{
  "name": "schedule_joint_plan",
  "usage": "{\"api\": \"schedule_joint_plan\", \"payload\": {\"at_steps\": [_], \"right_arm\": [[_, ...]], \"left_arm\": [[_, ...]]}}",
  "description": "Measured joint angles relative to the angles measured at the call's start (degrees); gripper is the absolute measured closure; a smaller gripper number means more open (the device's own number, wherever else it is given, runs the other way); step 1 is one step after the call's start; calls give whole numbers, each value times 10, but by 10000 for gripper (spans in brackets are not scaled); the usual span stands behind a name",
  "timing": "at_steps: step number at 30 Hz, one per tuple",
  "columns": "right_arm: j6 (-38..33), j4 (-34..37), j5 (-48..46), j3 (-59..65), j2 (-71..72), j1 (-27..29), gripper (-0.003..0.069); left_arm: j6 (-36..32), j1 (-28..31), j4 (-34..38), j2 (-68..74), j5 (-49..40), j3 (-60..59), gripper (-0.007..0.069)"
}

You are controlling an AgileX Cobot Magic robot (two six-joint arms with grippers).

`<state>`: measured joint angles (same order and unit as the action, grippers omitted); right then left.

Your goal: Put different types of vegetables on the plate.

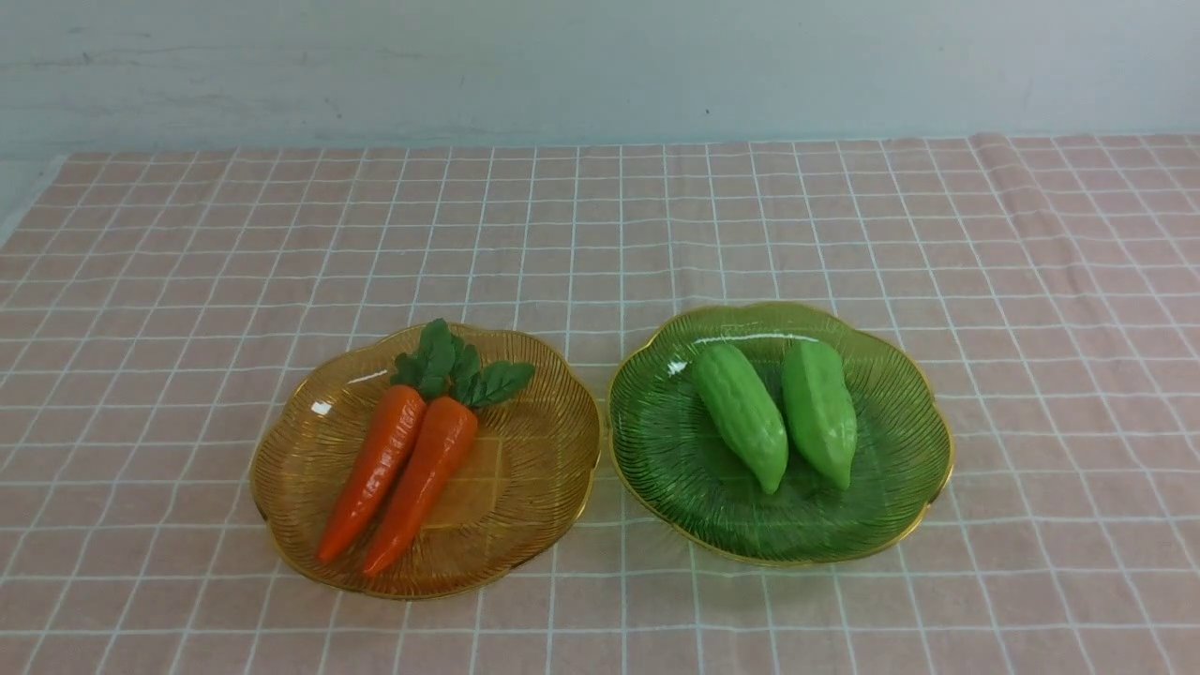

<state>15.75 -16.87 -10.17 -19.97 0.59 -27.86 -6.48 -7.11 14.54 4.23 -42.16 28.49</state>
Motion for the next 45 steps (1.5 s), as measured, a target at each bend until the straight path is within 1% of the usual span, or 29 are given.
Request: {"api": "schedule_joint_plan", "payload": {"at_steps": [6, 14, 19, 22, 28, 36, 45], "right_arm": [[0, 0, 0, 0, 0, 0, 673], [0, 0, 0, 0, 0, 0, 673], [0, 0, 0, 0, 0, 0, 673], [0, 0, 0, 0, 0, 0, 673], [0, 0, -2, 0, 0, 0, 673], [-2, 0, -2, 0, 0, 0, 673], [-3, 0, -2, 0, 0, 0, 673]], "left_arm": [[0, 0, 1, 0, -14, -19, 628], [-19, 0, -7, 0, -18, -24, 628], [-26, 1, -42, -4, 34, -51, 628], [-11, 12, -80, -25, 87, -99, 628], [-6, 28, -108, -50, 163, -191, 628], [-39, 42, -118, -50, 189, -293, 628], [-47, 43, -119, -50, 198, -299, 628]]}}
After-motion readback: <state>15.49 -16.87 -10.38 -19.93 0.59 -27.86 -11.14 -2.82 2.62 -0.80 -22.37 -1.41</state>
